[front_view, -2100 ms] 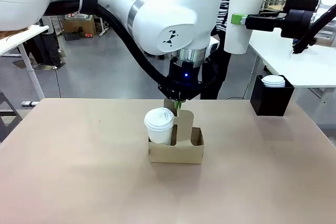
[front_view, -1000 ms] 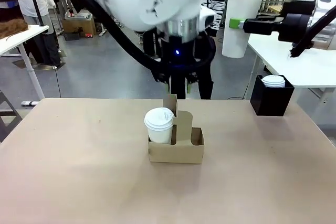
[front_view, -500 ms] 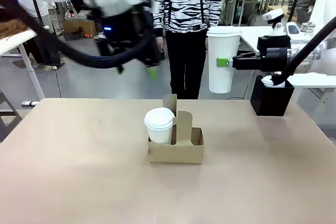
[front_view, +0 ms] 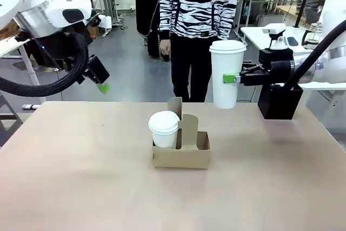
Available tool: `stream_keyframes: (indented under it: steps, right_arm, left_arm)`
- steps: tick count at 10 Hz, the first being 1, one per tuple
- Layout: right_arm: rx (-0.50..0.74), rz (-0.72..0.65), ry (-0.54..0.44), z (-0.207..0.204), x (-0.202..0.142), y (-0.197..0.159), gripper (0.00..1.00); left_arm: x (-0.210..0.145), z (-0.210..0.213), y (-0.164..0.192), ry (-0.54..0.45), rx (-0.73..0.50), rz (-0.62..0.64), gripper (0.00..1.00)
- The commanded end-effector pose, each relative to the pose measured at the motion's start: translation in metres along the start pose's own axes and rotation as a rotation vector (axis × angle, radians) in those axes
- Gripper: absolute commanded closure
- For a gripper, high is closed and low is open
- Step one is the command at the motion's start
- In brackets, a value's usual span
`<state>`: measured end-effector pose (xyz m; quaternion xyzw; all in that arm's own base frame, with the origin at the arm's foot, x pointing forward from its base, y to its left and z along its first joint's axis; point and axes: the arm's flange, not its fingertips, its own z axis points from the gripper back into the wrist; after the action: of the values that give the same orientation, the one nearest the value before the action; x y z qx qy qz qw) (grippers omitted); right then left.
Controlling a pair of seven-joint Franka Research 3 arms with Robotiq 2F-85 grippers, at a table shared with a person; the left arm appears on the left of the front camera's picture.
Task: Pour a drink into a cup and package it in a carrier.
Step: Insert the held 600 ml Paper Cup into the Cup Carrier.
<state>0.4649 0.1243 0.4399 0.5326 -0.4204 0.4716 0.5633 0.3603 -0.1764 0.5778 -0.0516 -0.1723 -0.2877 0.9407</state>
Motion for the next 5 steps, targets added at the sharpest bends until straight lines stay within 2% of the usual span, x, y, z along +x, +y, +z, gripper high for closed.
stream_keyframes:
  steps: [1, 2, 3, 4, 5]
  right_arm:
    - [-0.01, -0.003, -0.002, -0.001, 0.008, 0.005, 0.19]
    - [0.0, 0.0, 0.0, 0.0, 0.0, 0.0, 0.19]
    - [0.064, 0.074, -0.014, -0.008, -0.007, 0.001, 0.19]
    - [0.076, 0.13, -0.021, -0.018, -0.019, -0.002, 0.19]
    - [0.124, 0.189, -0.077, -0.027, -0.032, -0.005, 0.19]
  left_arm:
    - [0.018, 0.006, -0.016, 0.029, -0.014, 0.027, 0.0]
    - [0.0, 0.0, 0.0, 0.0, 0.0, 0.0, 0.0]
    - [-0.004, -0.011, 0.004, 0.001, 0.009, -0.059, 0.0]
    - [-0.011, -0.024, 0.01, 0.013, -0.027, -0.116, 0.0]
    - [-0.023, -0.034, 0.022, 0.011, -0.073, -0.16, 0.0]
